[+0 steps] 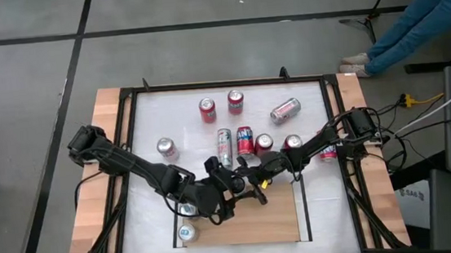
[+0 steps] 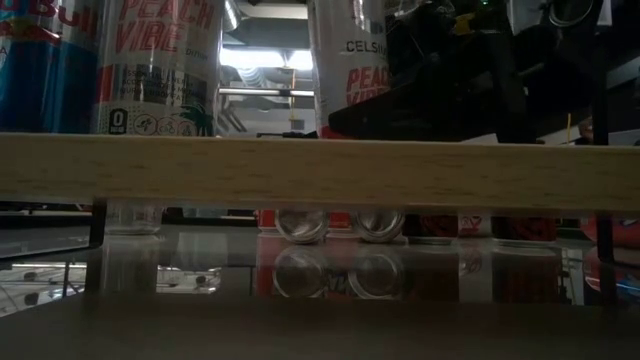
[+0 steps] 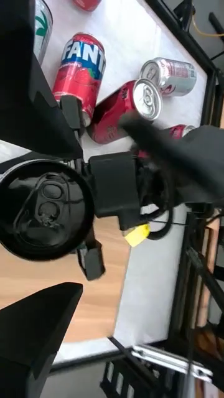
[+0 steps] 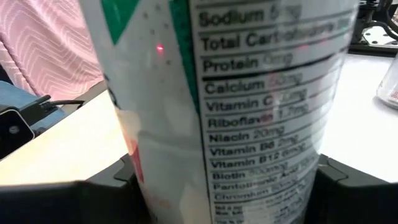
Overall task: Place canned beverage on shelf
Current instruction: Put the bottom left white soda can on the shelf aligned with the other white soda can
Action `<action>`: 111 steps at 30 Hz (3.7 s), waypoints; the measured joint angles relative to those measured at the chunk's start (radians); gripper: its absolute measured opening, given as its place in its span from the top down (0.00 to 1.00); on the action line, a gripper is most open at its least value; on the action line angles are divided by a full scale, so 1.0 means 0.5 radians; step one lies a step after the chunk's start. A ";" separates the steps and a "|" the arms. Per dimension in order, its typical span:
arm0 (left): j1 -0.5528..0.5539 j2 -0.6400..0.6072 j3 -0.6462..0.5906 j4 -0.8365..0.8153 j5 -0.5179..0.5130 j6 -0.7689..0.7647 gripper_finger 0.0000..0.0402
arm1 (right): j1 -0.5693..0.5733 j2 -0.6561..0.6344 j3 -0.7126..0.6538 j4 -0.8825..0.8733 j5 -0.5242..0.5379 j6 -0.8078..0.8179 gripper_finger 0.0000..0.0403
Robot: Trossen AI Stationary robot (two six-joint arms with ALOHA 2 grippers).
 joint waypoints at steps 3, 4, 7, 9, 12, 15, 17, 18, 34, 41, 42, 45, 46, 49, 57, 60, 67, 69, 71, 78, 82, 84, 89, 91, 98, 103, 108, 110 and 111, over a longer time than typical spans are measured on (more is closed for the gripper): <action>0.000 0.022 0.000 -0.001 -0.025 0.005 0.17 | 0.000 0.001 0.000 0.000 0.003 0.000 0.38; 0.001 0.030 0.000 -0.002 -0.038 0.006 0.17 | 0.000 0.001 0.000 0.000 0.003 0.000 0.38; 0.001 0.041 -0.001 -0.021 -0.055 0.006 0.17 | 0.000 0.001 0.000 0.000 0.003 0.000 0.38; 0.002 0.041 -0.001 -0.024 -0.064 0.006 0.17 | 0.000 0.001 0.000 0.000 0.002 0.001 0.38; 0.002 0.041 0.000 -0.043 -0.118 0.007 0.17 | 0.000 0.002 0.000 0.001 0.001 0.001 0.38; 0.003 0.041 0.000 -0.073 -0.125 0.005 0.17 | 0.000 0.002 0.000 0.008 0.001 0.004 0.38; 0.002 0.045 0.000 -0.079 -0.123 0.006 0.17 | 0.000 0.004 -0.001 0.019 0.001 0.002 0.38; 0.002 0.047 0.000 -0.079 -0.122 0.006 0.17 | 0.000 0.005 -0.002 0.027 0.001 0.003 0.38; 0.002 0.048 0.000 -0.112 -0.065 0.006 0.29 | 0.000 0.008 -0.004 0.075 0.001 0.002 0.38; 0.002 0.048 0.000 -0.113 -0.066 0.006 0.40 | 0.000 0.008 -0.004 0.079 -0.005 -0.006 0.38; 0.002 0.048 0.000 -0.113 -0.065 0.006 0.41 | 0.000 0.008 -0.004 0.080 -0.004 -0.006 0.38; 0.002 0.048 0.000 -0.113 -0.066 0.004 0.41 | 0.000 0.008 -0.004 0.080 -0.004 -0.005 0.38; 0.002 0.048 0.000 -0.113 -0.066 0.004 0.41 | 0.000 0.008 -0.004 0.080 -0.004 -0.005 0.38; 0.002 0.048 0.000 -0.113 -0.066 0.003 0.41 | 0.000 0.008 -0.003 0.068 -0.005 -0.005 0.38; 0.003 0.048 0.000 -0.110 -0.066 0.002 0.41 | 0.000 0.005 0.000 0.050 -0.026 0.003 0.34; 0.003 0.048 0.000 -0.111 -0.054 0.006 0.41 | 0.000 0.005 0.000 0.030 -0.028 0.009 0.25; 0.003 0.054 0.067 -0.140 0.044 0.054 0.41 | 0.000 -0.018 -0.002 0.003 -0.028 0.007 0.07; -0.001 0.054 0.107 -0.147 0.053 0.071 0.41 | 0.000 -0.036 -0.001 -0.006 -0.042 0.004 0.06; -0.004 0.054 0.143 -0.161 0.089 0.087 0.41 | 0.002 -0.051 -0.001 -0.009 -0.087 0.004 0.05; -0.017 0.054 0.227 -0.227 0.186 0.095 0.41 | 0.002 -0.079 0.000 -0.020 -0.248 0.002 0.04; -0.047 0.054 0.267 -0.270 0.184 0.096 0.41 | 0.002 -0.079 0.000 -0.021 -0.295 0.002 0.04; -0.066 0.054 0.277 -0.287 0.183 0.096 0.41 | 0.002 -0.079 0.000 -0.022 -0.303 0.002 0.04; -0.117 0.054 0.280 -0.307 0.159 0.096 0.41 | 0.003 -0.079 0.000 -0.022 -0.305 0.001 0.04; -0.132 0.052 0.280 -0.321 0.155 0.087 0.41 | 0.003 -0.079 0.000 -0.021 -0.306 0.001 0.04; -0.172 0.051 0.280 -0.356 0.157 0.051 0.41 | 0.004 -0.079 0.001 -0.031 -0.309 0.001 0.04; -0.180 0.051 0.281 -0.380 0.163 0.042 0.41 | 0.003 -0.079 0.001 -0.037 -0.401 0.001 0.04; -0.180 0.050 0.284 -0.396 0.213 0.043 0.41 | -0.002 -0.079 0.001 -0.055 -0.504 0.001 0.04; -0.183 0.050 0.284 -0.405 0.228 0.043 0.41 | -0.002 -0.079 -0.001 -0.072 -0.509 0.000 0.04; -0.183 0.050 0.284 -0.405 0.234 0.042 0.41 | -0.002 -0.079 -0.001 -0.083 -0.501 0.000 0.04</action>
